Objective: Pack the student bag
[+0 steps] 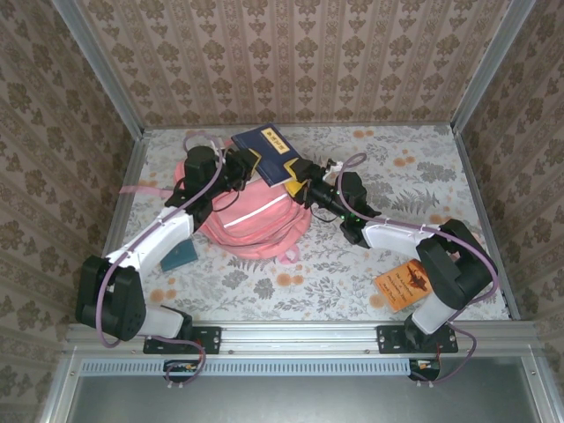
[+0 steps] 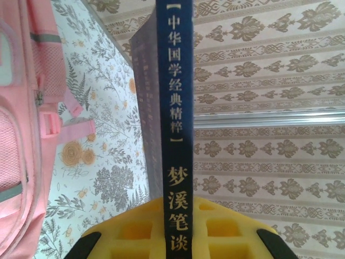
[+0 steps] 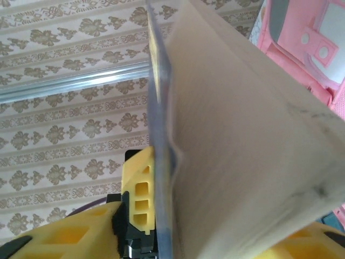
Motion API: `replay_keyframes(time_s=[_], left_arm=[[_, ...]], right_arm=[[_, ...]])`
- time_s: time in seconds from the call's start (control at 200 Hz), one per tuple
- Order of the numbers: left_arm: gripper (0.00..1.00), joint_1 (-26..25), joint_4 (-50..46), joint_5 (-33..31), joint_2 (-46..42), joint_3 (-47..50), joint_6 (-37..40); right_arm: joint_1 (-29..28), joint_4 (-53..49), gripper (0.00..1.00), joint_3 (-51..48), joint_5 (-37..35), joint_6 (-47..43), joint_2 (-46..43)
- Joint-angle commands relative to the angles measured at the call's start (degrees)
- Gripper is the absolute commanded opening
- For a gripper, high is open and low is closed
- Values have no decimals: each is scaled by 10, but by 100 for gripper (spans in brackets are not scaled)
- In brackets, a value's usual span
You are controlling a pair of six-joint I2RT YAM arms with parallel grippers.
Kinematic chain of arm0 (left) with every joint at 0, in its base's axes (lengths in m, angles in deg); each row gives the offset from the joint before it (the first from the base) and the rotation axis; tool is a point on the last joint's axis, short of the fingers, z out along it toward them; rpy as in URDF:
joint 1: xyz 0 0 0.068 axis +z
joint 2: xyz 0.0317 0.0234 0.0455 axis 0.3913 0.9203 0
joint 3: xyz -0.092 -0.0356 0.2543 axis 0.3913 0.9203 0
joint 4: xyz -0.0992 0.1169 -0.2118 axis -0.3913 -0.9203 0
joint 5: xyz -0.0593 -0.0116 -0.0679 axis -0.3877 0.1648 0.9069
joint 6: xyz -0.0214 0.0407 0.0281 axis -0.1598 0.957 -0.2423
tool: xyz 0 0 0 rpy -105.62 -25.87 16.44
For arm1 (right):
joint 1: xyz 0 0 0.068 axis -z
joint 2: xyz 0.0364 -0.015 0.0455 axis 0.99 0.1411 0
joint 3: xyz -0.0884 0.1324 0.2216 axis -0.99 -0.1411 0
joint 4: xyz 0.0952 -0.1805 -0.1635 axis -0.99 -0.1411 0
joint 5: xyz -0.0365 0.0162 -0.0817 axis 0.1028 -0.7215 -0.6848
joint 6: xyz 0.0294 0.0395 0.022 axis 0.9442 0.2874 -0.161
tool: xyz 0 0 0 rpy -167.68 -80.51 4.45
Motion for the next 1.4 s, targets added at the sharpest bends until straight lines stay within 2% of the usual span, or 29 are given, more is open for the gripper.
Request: replay_keyframes(time_s=[0.0,0.125,0.2,0.24,0.305,0.39,0.51,0.625,0.73,0.78,0.805,0.925,0.985,1.06,1.255,1.395], left_arm=[[7,3,25,11,-23,9,-10],[14,15,-9,36,-26,12,11],[25,21,-54,44,-33,15,44],[35,24,-83,44,-39,17,67],[55,27,-144,41,-45,11,122],[72,29,-256,28,-47,-15,226],[81,25,-387,-9,-42,-51,368],[88,15,-428,-30,-32,-62,452],[99,-8,-462,-53,-10,-85,530],[100,-18,-477,-79,3,-99,564],[100,-43,-483,-89,12,-106,581],[99,-92,-520,-143,64,-153,649],[86,-111,-541,-160,94,-178,684],[78,-129,-567,-180,132,-208,709],[66,-159,-626,-213,227,-278,752],[59,-180,-674,-277,294,-331,768]], right_arm=[[5,31,37,18,-13,5,8],[9,7,20,20,-6,-14,5],[12,-34,13,18,-6,-43,-9],[15,-68,11,18,-7,-66,-22],[19,-134,10,18,-14,-116,-49],[25,-224,9,15,-34,-191,-91],[45,-345,8,17,-52,-283,-151],[78,-416,8,1,-57,-334,-199],[112,-489,8,-5,-63,-377,-247],[128,-519,8,-9,-65,-390,-268],[136,-530,8,-12,-67,-396,-279],[168,-573,8,-24,-73,-416,-324],[178,-586,9,-28,-73,-427,-341],[186,-597,9,-31,-73,-437,-356],[194,-606,9,-41,-64,-438,-362],[196,-599,9,-49,-55,-431,-358]])
